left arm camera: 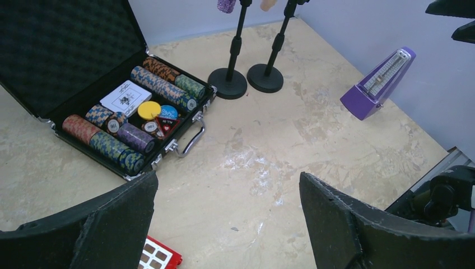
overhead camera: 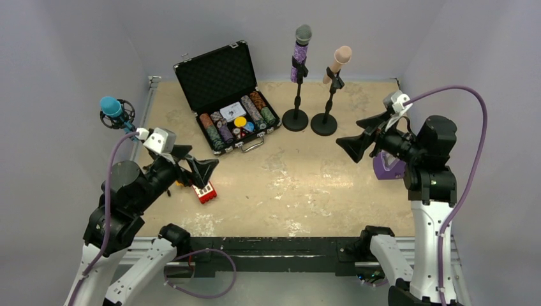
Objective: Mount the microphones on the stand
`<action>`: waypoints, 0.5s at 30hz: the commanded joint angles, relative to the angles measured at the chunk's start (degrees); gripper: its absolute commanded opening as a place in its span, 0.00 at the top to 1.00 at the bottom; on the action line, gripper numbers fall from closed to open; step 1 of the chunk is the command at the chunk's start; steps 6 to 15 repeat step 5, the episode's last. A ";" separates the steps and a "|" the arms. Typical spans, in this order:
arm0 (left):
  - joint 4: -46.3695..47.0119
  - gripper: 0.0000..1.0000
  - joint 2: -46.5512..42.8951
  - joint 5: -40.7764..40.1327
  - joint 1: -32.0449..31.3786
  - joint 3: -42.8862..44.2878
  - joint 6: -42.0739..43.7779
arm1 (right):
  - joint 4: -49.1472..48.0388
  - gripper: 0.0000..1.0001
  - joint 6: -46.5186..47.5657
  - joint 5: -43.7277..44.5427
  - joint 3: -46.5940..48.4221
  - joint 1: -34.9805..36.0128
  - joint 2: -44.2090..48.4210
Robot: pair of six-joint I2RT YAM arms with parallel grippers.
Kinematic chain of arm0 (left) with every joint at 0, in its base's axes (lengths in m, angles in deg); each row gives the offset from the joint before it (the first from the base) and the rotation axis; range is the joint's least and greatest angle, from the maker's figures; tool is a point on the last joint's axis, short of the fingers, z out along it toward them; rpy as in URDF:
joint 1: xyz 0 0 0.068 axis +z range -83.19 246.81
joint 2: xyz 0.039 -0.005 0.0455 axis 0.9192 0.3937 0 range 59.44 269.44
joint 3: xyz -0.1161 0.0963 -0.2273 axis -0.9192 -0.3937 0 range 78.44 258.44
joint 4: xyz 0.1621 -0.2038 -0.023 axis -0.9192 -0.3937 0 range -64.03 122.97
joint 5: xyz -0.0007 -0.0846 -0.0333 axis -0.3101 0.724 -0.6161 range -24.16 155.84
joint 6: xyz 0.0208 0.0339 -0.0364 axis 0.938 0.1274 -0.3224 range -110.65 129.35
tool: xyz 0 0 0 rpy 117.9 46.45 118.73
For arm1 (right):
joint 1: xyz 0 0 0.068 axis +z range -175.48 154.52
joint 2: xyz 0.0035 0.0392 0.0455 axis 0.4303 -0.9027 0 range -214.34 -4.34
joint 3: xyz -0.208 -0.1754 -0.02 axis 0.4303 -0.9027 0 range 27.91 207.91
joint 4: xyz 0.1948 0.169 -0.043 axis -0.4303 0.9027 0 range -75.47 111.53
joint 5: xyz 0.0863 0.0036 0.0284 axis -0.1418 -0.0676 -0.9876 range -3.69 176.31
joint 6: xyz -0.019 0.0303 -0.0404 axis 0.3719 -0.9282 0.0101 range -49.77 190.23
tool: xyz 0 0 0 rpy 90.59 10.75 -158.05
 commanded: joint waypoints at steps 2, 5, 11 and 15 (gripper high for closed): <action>1.86 0.00 -1.01 -0.63 0.25 -0.48 -0.33 | -2.43 0.01 -0.98 0.78 -0.34 -0.48 0.41; 1.82 0.00 -1.17 -0.73 0.25 -0.58 -0.37 | -2.74 0.01 -1.04 0.45 -0.38 -0.53 0.49; 1.82 0.00 -1.17 -0.73 0.25 -0.58 -0.37 | -2.74 0.01 -1.04 0.45 -0.38 -0.53 0.49; 1.82 0.00 -1.17 -0.73 0.25 -0.58 -0.37 | -2.74 0.01 -1.04 0.45 -0.38 -0.53 0.49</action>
